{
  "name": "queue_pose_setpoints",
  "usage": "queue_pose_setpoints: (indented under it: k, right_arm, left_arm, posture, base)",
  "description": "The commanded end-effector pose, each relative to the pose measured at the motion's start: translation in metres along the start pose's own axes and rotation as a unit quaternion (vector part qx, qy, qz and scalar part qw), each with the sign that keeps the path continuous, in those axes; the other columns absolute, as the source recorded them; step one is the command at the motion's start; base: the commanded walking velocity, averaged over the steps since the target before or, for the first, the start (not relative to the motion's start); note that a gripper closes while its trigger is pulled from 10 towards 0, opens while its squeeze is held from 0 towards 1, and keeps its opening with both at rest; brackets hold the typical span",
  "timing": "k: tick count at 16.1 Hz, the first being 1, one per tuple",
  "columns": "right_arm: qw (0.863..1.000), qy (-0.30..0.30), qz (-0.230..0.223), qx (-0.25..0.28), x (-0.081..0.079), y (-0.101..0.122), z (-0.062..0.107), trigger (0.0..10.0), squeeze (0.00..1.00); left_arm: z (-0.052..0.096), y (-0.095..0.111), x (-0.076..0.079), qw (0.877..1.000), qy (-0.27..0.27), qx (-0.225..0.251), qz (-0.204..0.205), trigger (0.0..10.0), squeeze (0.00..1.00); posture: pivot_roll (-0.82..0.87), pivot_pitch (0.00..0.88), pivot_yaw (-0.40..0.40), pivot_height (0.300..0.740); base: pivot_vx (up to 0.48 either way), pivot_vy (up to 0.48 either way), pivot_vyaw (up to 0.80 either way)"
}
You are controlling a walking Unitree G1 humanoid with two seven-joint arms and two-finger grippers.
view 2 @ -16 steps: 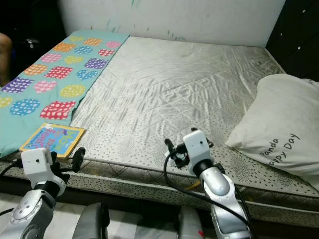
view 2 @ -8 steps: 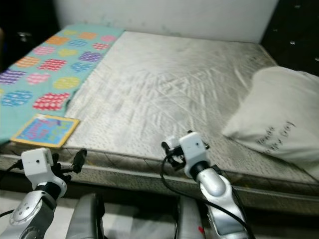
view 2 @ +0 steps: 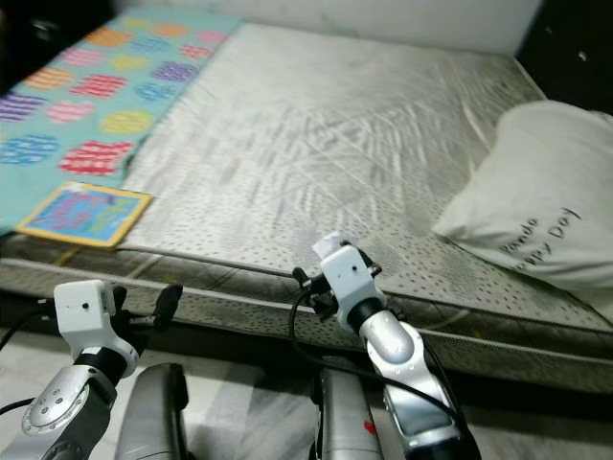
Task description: Clean up the room
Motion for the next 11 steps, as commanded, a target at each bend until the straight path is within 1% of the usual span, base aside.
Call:
queue_pose_setpoints:
  k: [1,3,4,5,8,11]
  right_arm:
    - [1.0,0.005,-0.021,0.002,0.003,0.003,-0.002,10.0,0.0]
    - [0.997,-0.003,-0.069,0.017,0.003,0.014,-0.016,10.0,0.0]
    - [0.996,-0.007,-0.087,0.016,0.001,0.017,-0.022,10.0,0.0]
    - [0.994,-0.015,-0.104,0.01,-0.003,0.02,-0.033,10.0,0.0]
    - [0.994,-0.012,-0.108,-0.016,-0.013,0.02,-0.045,10.0,0.0]
    - [0.994,-0.03,-0.094,-0.041,-0.018,0.017,-0.056,10.0,0.0]
  left_arm:
    - [0.002,0.001,0.006,1.0,-0.004,-0.001,0.001,10.0,0.0]
    - [0.006,0.0,0.011,1.0,-0.006,-0.001,0.007,10.0,0.0]
    - [0.007,0.0,0.013,1.0,-0.007,-0.001,0.009,10.0,0.0]
    - [0.007,-0.001,0.015,1.0,-0.007,-0.002,0.012,10.0,0.0]
    - [0.009,-0.002,0.018,1.0,-0.005,-0.004,0.016,10.0,0.0]
    - [0.01,-0.004,0.022,1.0,-0.004,-0.008,0.02,10.0,0.0]
  posture:
    - [-0.12,0.126,-0.082,0.531]
    - [-0.11,0.136,-0.086,0.531]
    - [-0.11,0.142,-0.086,0.531]
    - [-0.1,0.147,-0.088,0.531]
    - [-0.08,0.163,-0.096,0.531]
    - [-0.07,0.172,-0.1,0.531]
  base:
    - [0.0,0.0,0.0]
    - [0.0,0.0,0.0]
    - [0.0,0.0,0.0]
    - [0.0,0.0,0.0]
    - [0.0,0.0,0.0]
    - [0.0,0.0,0.0]
Point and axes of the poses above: a point about 5 cm out from each wrist's last joint towards the gripper, its own z axis pointing back from the gripper into the wrist, its own y axis along the axis of the wrist's last joint, x = y × z, the point moved 1 cm from there along -z, pointing out of the wrist towards the gripper, and after that the axes turned 11 degrees about z, right-handed, at the moved point
